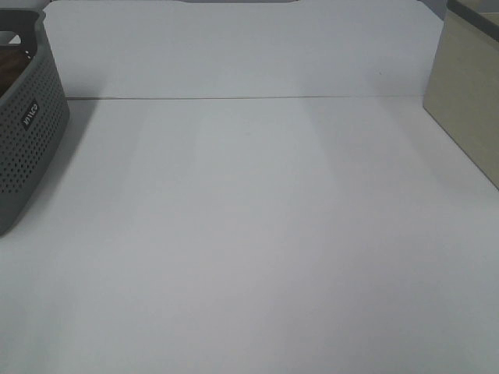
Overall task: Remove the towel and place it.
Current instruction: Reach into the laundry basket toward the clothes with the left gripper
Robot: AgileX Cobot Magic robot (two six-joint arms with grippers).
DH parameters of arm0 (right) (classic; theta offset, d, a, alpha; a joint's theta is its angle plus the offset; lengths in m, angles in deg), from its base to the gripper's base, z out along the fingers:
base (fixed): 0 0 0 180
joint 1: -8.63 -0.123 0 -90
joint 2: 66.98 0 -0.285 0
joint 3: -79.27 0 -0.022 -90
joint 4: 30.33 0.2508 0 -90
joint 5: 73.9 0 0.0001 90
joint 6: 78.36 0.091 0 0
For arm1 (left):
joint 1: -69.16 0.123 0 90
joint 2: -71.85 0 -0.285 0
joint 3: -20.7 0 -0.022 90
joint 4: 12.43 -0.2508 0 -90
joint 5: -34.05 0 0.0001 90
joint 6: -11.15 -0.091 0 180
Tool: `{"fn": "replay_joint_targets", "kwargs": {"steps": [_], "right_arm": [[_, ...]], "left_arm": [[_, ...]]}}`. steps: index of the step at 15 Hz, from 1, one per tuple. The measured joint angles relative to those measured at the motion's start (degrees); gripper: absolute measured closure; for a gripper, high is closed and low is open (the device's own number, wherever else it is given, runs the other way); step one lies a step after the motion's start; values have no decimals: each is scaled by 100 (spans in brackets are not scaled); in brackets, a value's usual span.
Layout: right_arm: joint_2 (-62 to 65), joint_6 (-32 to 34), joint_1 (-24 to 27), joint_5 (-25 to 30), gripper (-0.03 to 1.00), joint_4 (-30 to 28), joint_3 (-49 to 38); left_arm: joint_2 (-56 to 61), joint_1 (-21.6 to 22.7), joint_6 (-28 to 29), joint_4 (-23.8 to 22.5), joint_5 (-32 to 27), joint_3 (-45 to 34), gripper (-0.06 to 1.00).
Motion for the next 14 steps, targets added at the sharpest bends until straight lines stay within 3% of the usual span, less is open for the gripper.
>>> {"fn": "replay_joint_targets", "kwargs": {"steps": [14], "right_arm": [[0, 0, 0, 0, 24, 0, 0]], "left_arm": [[0, 0, 0, 6, 0, 0, -5]]}}
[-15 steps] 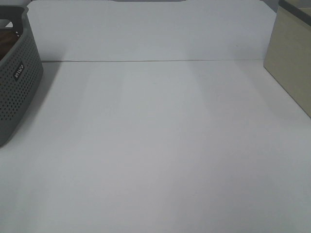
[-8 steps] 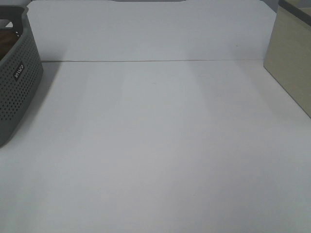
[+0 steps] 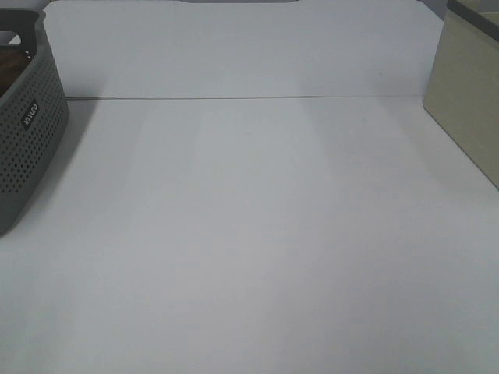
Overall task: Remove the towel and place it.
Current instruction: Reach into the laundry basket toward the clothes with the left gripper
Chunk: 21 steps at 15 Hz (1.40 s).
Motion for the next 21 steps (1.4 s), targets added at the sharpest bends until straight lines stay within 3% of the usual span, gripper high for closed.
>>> {"fn": "replay_joint_targets", "kwargs": {"steps": [7, 9, 13, 14, 16, 21], "right_arm": [[0, 0, 0, 0, 24, 0, 0], [0, 0, 0, 0, 24, 0, 0], [0, 0, 0, 0, 24, 0, 0], [0, 0, 0, 0, 24, 0, 0], [0, 0, 0, 0, 24, 0, 0], [0, 0, 0, 0, 24, 0, 0]], "left_arm": [[0, 0, -160, 0, 0, 6, -5], [-338, 0, -825, 0, -292, 332, -5], [-2349, 0, -2807, -23, -922, 1885, -5], [-3140, 0, -3466, -160, -934, 2521, -5], [-4194, 0, -4114, -527, -940, 3203, -4], [-6285, 0, -4618, -1856, -573, 4280, -2]]}}
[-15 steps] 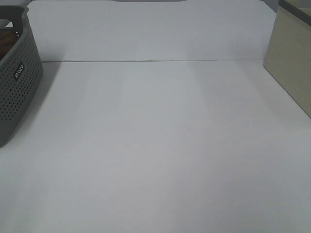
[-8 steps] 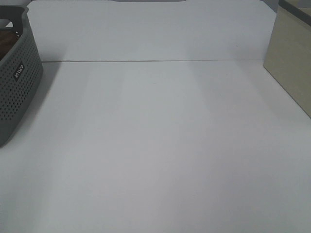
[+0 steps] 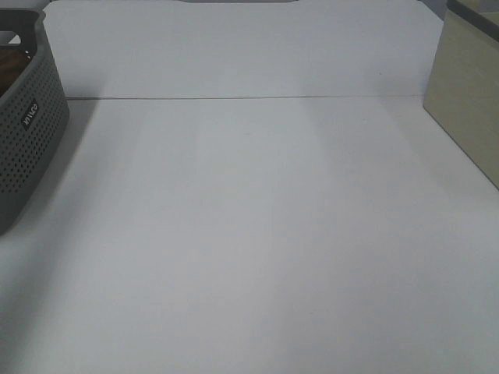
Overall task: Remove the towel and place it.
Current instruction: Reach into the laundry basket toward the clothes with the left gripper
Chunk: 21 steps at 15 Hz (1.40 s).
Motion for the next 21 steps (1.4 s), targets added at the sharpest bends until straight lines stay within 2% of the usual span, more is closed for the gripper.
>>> {"fn": "replay_joint_targets", "kwargs": {"steps": [3, 6, 10, 12, 16, 17, 21], "right_arm": [[0, 0, 0, 0, 24, 0, 0], [0, 0, 0, 0, 24, 0, 0], [0, 0, 0, 0, 24, 0, 0], [0, 0, 0, 0, 24, 0, 0], [0, 0, 0, 0, 24, 0, 0], [0, 0, 0, 0, 24, 0, 0], [0, 0, 0, 0, 24, 0, 0]], "left_arm": [[-1226, 0, -498, -550, 155, 573, -1], [-2544, 11, -894, -625, 332, 1358, -1], [-4183, 481, -1232, -682, 418, 2275, -1], [-5025, 567, -1306, -716, 602, 2739, -1], [-5500, 567, -1490, -837, 1043, 2985, -1], [-5667, 613, -1604, -888, 1352, 3094, -1], [-5724, 985, -1811, -808, 1404, 3117, -1]]}}
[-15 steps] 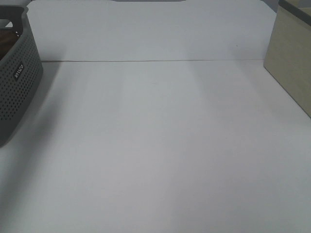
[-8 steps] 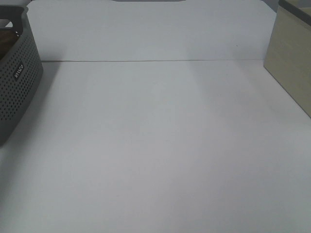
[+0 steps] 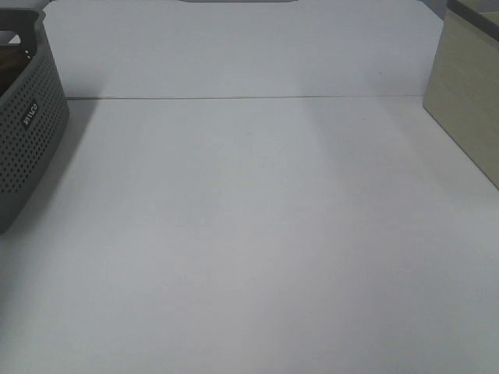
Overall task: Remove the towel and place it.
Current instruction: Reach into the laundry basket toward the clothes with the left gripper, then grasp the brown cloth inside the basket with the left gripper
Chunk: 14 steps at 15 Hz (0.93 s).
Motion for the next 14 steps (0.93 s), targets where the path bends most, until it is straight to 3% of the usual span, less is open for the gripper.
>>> {"fn": "replay_joint_targets", "kwargs": {"steps": [4, 10, 12, 14], "right_arm": [[0, 0, 0, 0, 24, 6, 0], [0, 0, 0, 0, 24, 6, 0], [0, 0, 0, 0, 24, 6, 0], [0, 0, 0, 0, 24, 6, 0]], "left_arm": [[-80, 430, -837, 940, 69, 6, -1], [-390, 435, -940, 1077, 155, 6, 3], [-390, 435, -940, 1077, 155, 6, 21], [-401, 435, -791, 1077, 155, 6, 55]]}}
